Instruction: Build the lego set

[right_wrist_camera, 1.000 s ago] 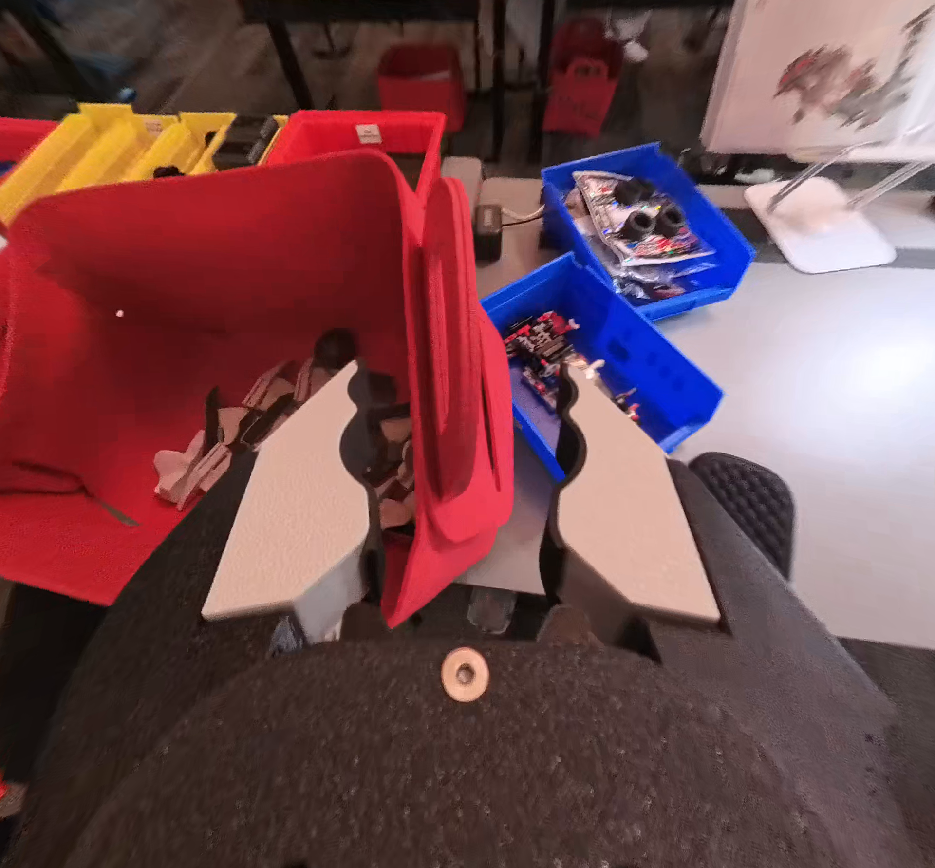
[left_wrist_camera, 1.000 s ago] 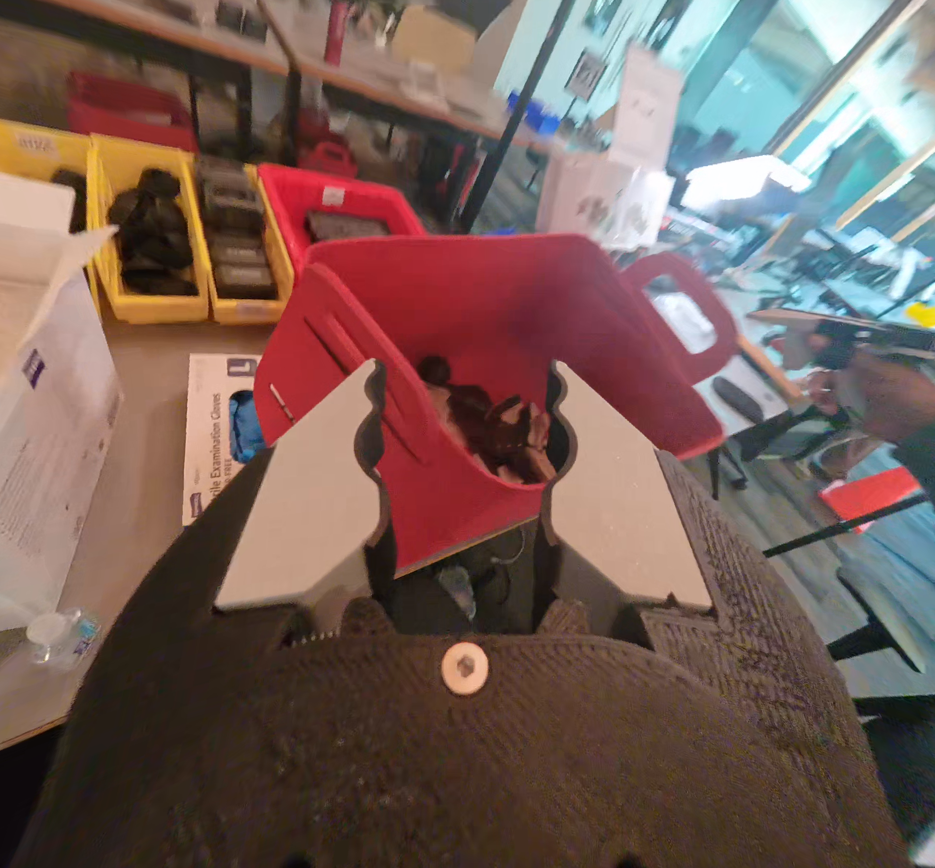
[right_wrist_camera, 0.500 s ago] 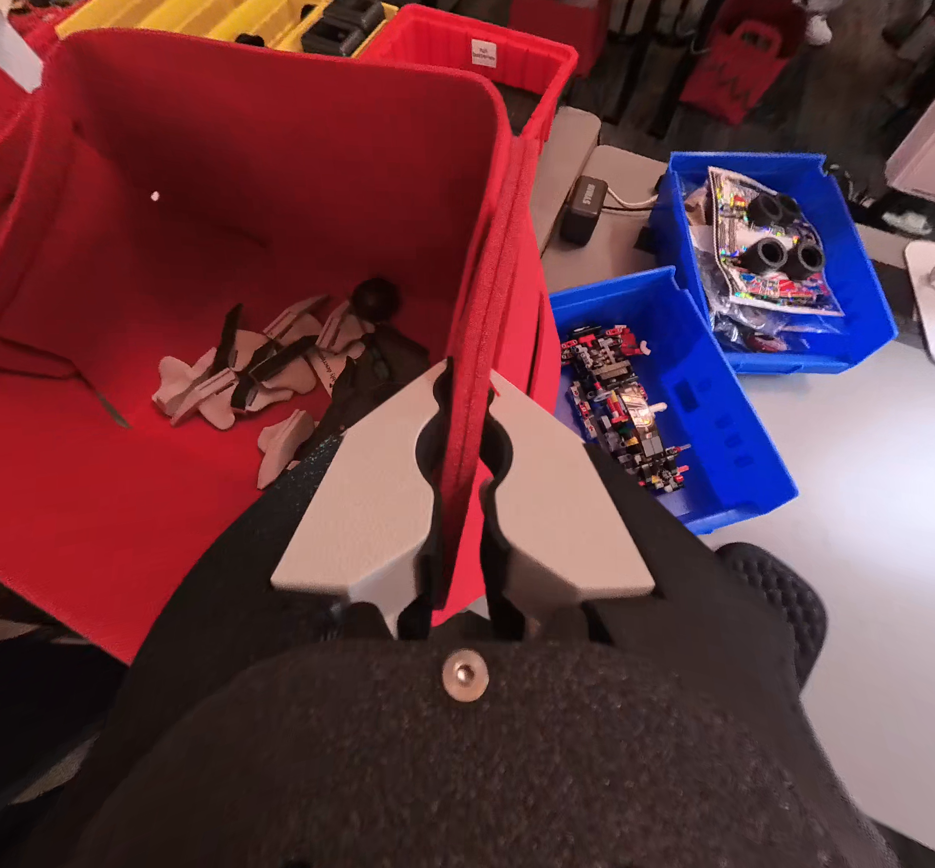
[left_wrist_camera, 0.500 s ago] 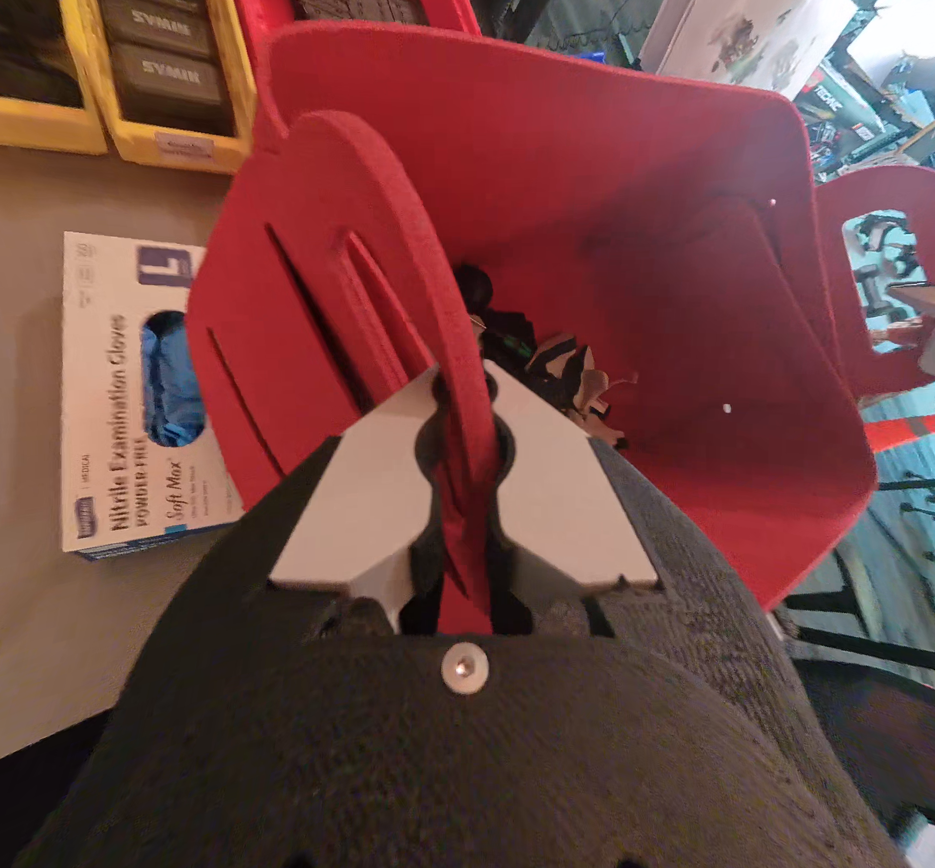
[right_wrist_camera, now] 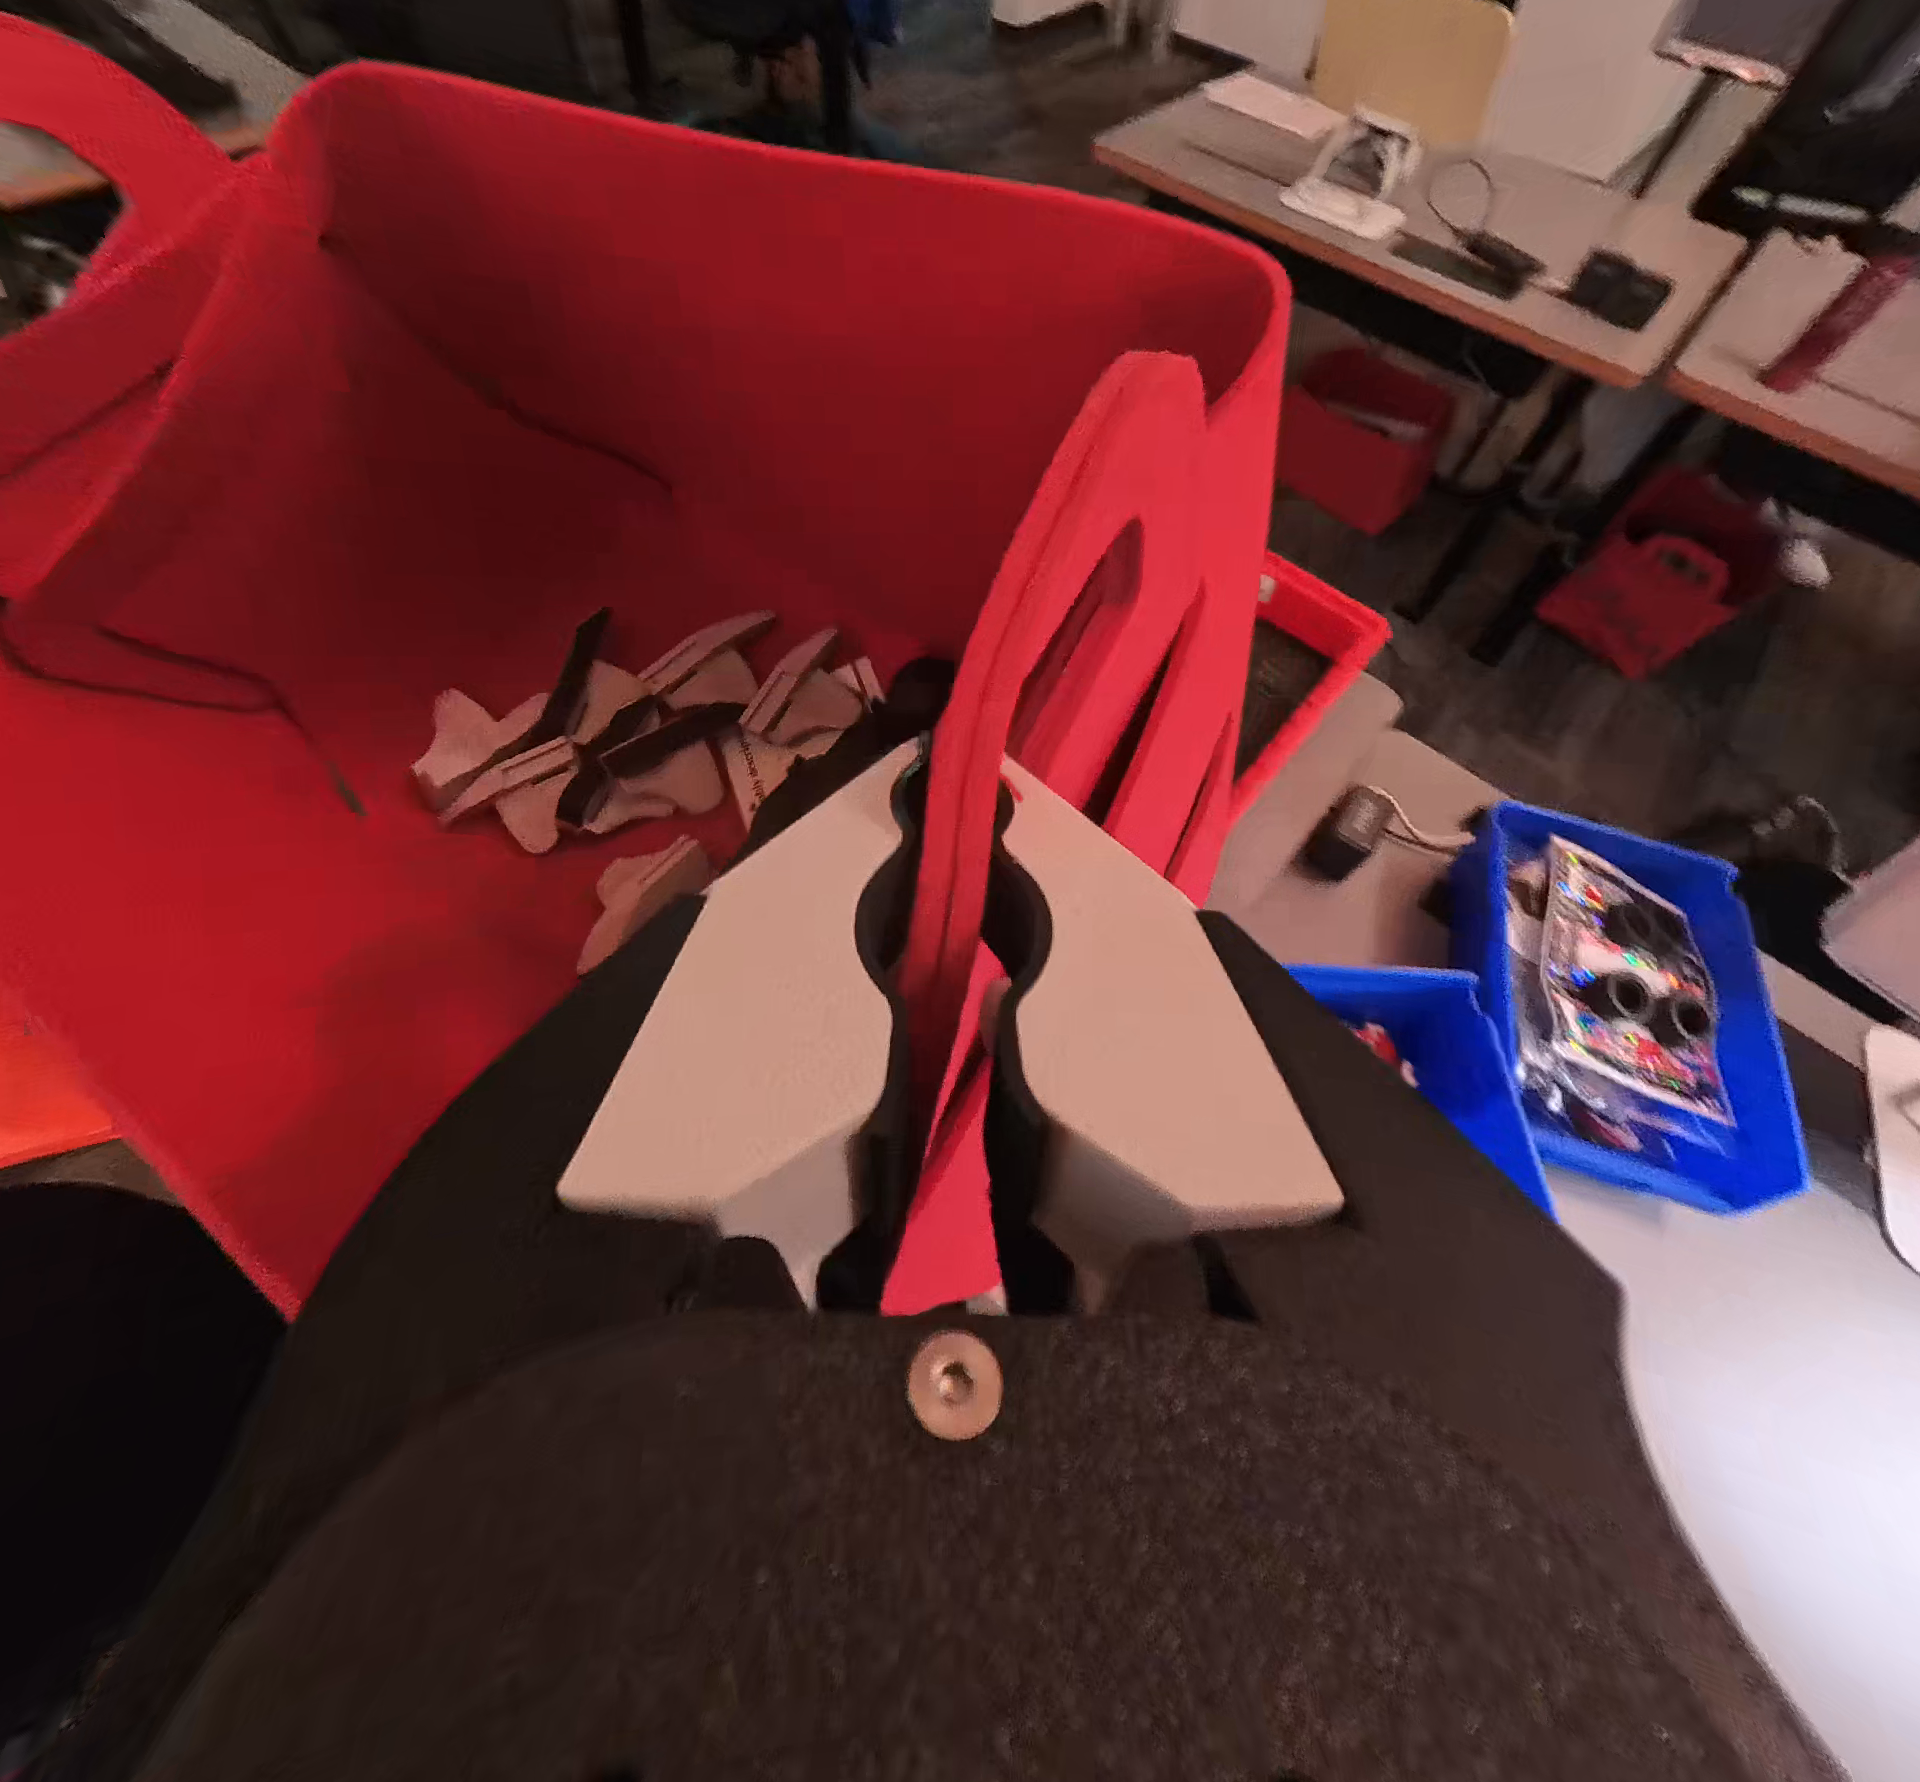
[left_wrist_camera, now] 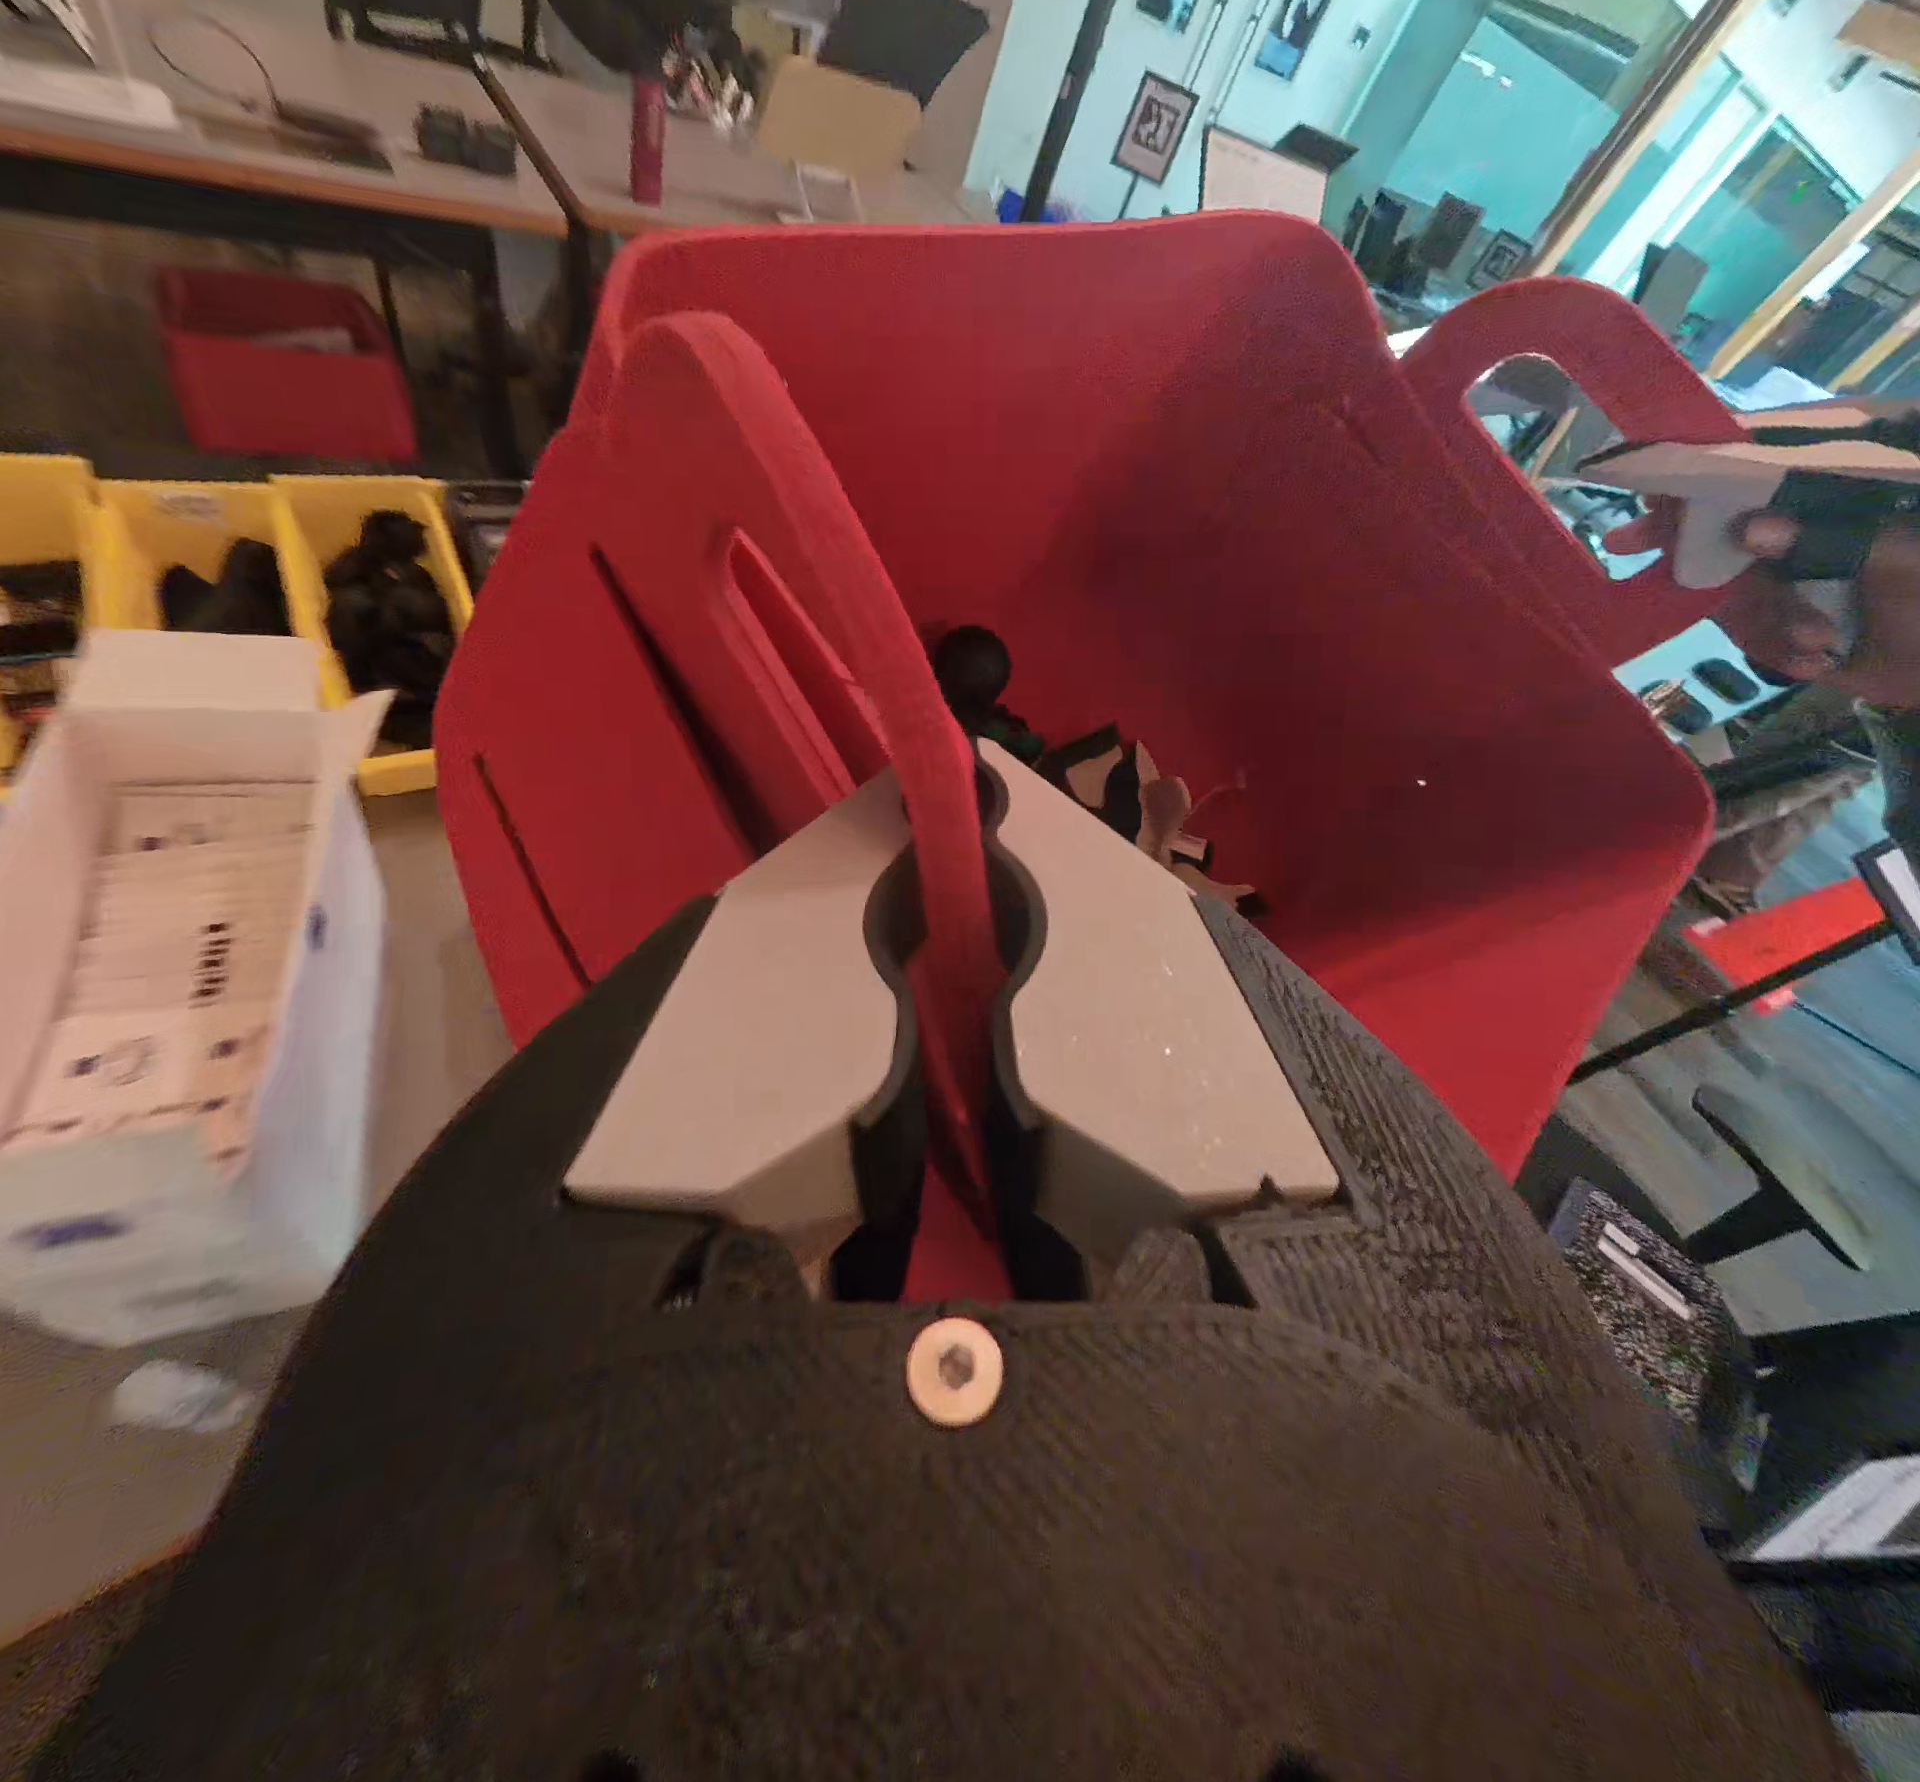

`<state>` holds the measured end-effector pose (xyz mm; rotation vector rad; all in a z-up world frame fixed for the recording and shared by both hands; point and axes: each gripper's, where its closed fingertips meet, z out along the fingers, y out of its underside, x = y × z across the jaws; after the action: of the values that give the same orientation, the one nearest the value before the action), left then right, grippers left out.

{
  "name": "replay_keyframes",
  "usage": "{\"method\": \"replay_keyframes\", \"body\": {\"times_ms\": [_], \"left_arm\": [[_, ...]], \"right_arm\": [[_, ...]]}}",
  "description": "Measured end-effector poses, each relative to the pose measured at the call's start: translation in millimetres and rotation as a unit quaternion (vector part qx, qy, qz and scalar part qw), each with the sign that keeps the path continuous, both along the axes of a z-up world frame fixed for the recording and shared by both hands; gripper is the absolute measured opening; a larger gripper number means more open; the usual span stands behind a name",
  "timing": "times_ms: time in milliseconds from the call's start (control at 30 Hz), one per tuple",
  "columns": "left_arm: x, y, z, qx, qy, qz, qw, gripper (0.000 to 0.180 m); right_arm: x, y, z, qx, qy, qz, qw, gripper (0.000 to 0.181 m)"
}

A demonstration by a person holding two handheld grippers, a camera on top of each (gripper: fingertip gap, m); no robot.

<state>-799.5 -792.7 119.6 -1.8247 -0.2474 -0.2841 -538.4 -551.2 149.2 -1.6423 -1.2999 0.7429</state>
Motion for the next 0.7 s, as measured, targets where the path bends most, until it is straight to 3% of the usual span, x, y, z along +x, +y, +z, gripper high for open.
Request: {"method": "replay_keyframes", "body": {"times_ms": [133, 267, 700], "left_arm": [[-10.6, -103.2, 19.6, 0.032, 0.014, 0.032, 0.999, 0.0], [-25.0, -199.2, -5.7, 0.034, 0.014, 0.068, 0.997, 0.0], [-42.0, -339.6, -234.5, -0.064, -0.04, 0.112, 0.991, 0.0]], "right_arm": [[-26.1, -72.2, 11.0, 0.009, 0.001, 0.043, 0.999, 0.003], [-57.0, -140.4, -19.7, -0.02, -0.015, 0.077, 0.997, 0.003], [-112.4, -271.5, -254.8, -0.118, -0.118, 0.091, 0.982, 0.004]]}}
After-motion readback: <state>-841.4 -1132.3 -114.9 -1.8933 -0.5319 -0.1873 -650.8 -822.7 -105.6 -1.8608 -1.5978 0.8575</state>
